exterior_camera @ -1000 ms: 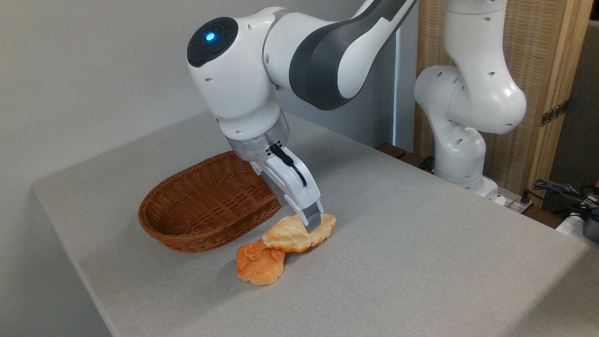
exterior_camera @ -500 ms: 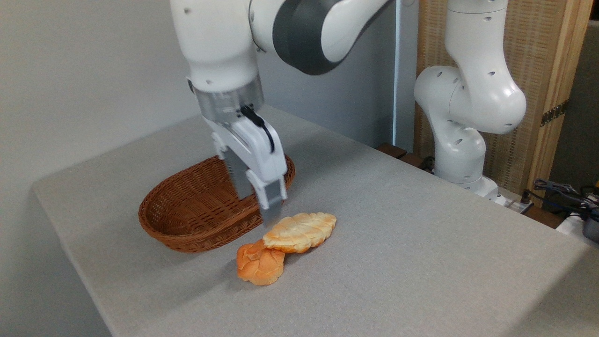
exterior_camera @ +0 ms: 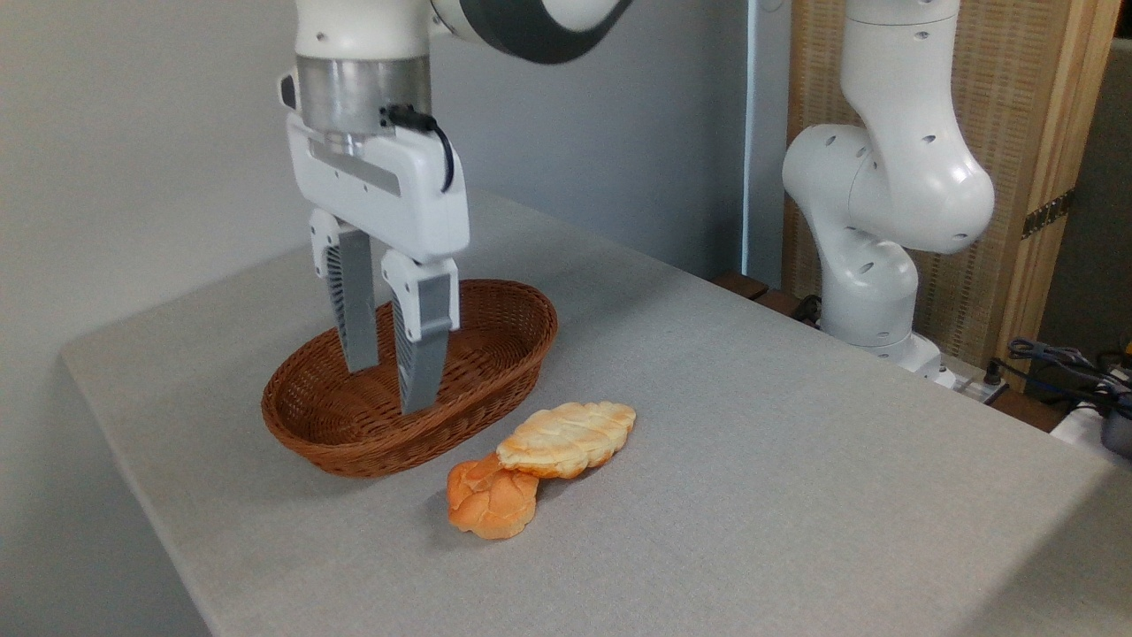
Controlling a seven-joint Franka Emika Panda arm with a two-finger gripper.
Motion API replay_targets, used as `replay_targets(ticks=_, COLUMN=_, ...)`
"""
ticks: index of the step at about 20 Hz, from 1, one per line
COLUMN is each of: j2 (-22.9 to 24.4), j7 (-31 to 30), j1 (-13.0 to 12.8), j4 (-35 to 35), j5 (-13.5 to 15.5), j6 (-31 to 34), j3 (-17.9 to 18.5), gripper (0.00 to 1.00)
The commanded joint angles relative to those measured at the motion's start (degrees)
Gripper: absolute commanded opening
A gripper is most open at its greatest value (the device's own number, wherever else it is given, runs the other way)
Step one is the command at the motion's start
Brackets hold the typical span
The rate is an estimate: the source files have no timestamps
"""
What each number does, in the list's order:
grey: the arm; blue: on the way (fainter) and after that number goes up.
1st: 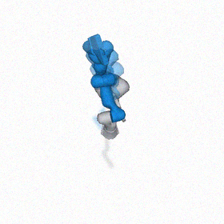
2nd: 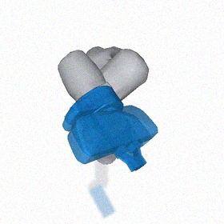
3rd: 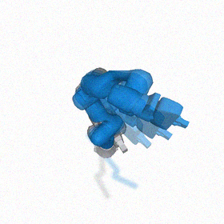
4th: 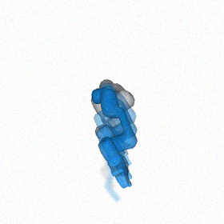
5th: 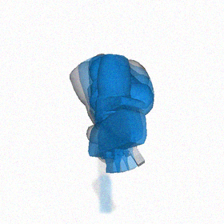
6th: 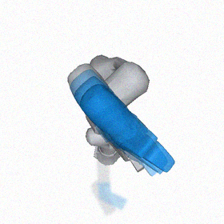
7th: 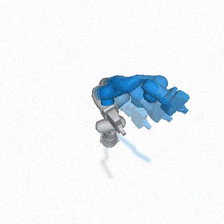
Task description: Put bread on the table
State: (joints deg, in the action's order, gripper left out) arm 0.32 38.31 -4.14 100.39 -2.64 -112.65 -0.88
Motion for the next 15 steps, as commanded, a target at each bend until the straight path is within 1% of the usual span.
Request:
replay_targets(ticks=1, j2=-0.2, j7=-0.9, j1=0.0, j4=-0.6, j5=0.0, j6=0.9, j3=0.1, gripper=1.0)
replay_targets(ticks=3, j2=-0.8, j7=-0.7, j1=0.0, j4=-0.5, j5=1.1, j6=1.3, j3=0.1, gripper=1.0)
replay_targets(ticks=6, j2=-1.1, j7=-0.7, j1=0.2, j4=-0.5, j5=5.3, j6=1.6, j3=0.7, gripper=1.0)
replay_targets(ticks=9, j2=-1.2, j7=-0.7, j1=0.2, j4=-0.5, j5=5.5, j6=2.9, j3=0.7, gripper=1.0)
replay_targets(ticks=13, j2=-1.2, j7=-0.9, j1=0.5, j4=-0.6, j5=6.0, j6=2.6, j3=0.8, gripper=1.0)
replay_targets(ticks=15, j2=-0.8, j7=-0.7, j1=0.6, j4=-0.5, j5=5.6, j6=3.0, j3=0.8, gripper=1.0)
